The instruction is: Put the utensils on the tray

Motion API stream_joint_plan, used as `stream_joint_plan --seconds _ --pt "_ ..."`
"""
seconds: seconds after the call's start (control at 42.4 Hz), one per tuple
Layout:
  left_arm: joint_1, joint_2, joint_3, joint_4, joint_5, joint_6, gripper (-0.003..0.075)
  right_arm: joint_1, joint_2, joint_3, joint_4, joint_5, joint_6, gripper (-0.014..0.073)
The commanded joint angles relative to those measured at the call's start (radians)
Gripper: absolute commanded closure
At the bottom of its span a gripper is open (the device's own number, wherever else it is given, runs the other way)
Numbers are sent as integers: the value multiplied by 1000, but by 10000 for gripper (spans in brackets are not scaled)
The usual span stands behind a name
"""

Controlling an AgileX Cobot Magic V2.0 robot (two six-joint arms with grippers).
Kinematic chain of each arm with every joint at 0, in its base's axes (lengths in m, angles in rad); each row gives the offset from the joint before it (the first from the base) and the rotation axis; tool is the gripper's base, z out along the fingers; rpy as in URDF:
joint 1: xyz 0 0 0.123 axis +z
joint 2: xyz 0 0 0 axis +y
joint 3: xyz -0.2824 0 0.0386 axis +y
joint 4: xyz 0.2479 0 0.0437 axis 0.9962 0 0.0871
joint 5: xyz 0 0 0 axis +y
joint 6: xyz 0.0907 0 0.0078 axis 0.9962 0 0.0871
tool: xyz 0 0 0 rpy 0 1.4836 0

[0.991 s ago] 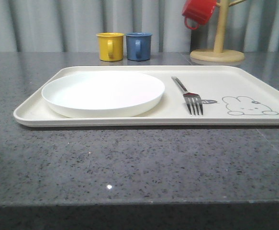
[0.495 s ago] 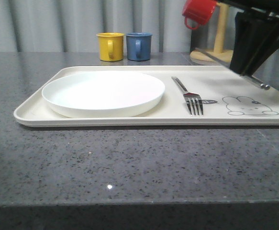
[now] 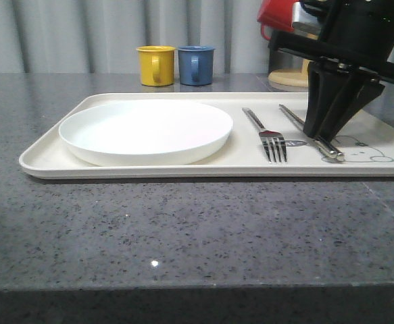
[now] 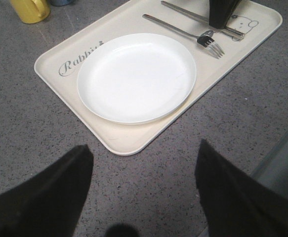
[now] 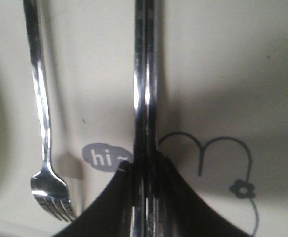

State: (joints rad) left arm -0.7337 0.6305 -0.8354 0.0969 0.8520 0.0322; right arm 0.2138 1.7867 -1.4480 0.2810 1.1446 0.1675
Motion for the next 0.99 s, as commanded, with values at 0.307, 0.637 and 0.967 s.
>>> stream_joint_plan --seconds 0.307,0.637,0.967 --pt "-6 -1 -26 -2 -76 -11 282 -22 -151 -32 -62 2 -168 289" --pt "-6 -1 -26 4 -76 -11 282 -305 -236 -32 -293 155 -272 289" --pt "-6 -1 -26 4 -75 -11 282 -488 -175 -31 -406 86 -287 289"
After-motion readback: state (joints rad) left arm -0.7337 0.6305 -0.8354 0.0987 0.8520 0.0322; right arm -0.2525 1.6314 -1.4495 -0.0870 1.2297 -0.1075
